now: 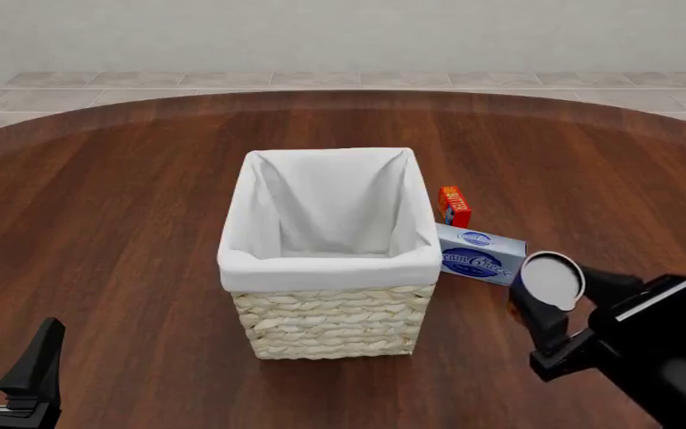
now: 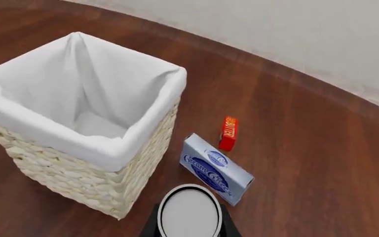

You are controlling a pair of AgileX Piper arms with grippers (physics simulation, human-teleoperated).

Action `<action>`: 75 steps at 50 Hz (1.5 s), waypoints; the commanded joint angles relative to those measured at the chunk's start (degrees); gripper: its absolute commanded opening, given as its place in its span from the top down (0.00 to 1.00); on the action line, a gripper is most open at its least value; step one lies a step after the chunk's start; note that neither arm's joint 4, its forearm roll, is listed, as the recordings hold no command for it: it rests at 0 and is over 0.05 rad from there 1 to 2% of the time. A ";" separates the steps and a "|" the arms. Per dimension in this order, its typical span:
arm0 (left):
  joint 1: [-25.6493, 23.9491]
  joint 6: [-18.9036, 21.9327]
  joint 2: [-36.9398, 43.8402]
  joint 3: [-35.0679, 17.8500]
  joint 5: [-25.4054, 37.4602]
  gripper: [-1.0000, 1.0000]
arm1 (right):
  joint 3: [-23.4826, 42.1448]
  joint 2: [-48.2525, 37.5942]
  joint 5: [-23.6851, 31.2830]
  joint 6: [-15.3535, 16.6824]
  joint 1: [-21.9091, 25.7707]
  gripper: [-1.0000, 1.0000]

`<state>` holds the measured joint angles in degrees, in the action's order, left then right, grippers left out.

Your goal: Pick up the alphabet soup and put it in the basket.

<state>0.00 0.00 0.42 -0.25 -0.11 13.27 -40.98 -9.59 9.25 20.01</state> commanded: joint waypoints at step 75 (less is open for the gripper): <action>0.00 -0.01 0.01 0.00 0.00 0.00 | 18.35 -4.32 7.55 5.24 3.70 1.00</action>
<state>0.01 -0.01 0.42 -0.25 -0.11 28.78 -43.35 -1.50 14.67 23.03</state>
